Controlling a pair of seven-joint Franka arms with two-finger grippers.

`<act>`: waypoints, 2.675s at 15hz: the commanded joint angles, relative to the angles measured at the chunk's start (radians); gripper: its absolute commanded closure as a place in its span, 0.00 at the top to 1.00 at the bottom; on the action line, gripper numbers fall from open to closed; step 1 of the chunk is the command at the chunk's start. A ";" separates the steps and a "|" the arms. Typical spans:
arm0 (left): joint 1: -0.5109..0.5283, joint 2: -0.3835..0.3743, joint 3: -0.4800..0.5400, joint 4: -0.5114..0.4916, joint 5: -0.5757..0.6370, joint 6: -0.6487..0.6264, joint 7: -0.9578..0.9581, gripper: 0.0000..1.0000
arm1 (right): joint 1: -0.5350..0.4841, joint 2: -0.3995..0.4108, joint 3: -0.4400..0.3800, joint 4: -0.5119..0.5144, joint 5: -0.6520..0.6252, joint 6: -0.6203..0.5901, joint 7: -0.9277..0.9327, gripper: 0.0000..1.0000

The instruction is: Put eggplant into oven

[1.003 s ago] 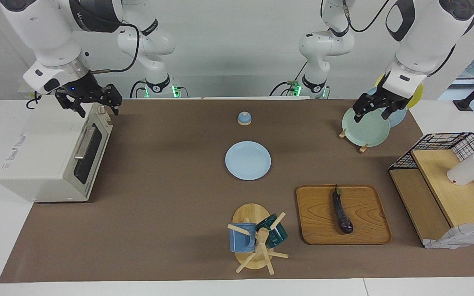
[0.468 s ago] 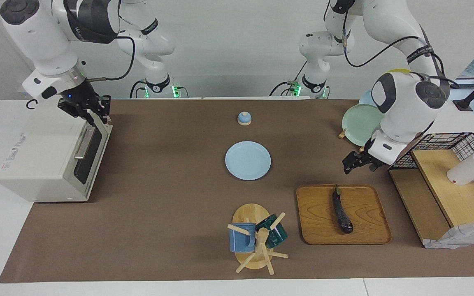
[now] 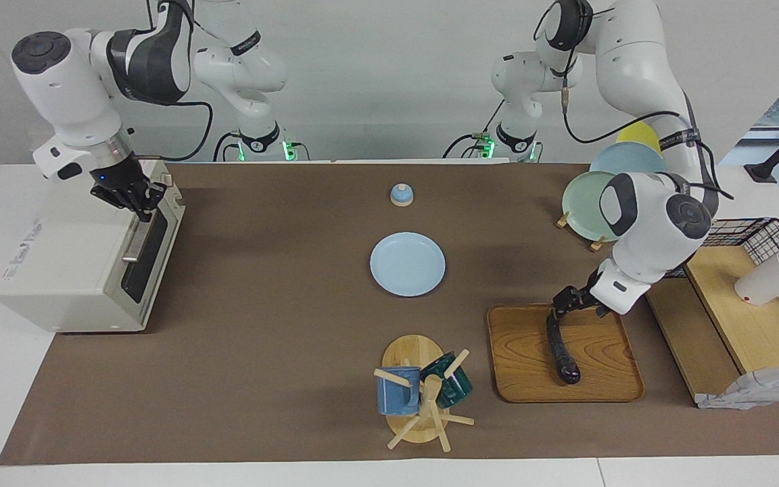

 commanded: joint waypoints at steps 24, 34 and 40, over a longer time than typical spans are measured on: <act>-0.053 0.059 0.005 -0.022 0.077 0.083 0.086 0.34 | 0.074 0.070 0.015 -0.202 -0.076 0.277 0.100 0.00; -0.059 -0.069 -0.002 -0.013 0.048 -0.088 0.082 0.00 | 0.075 0.226 0.022 -0.236 0.004 0.510 0.108 0.00; -0.169 -0.281 -0.004 -0.077 -0.078 -0.277 -0.154 0.00 | 0.118 0.280 0.035 -0.206 0.055 0.497 0.132 0.00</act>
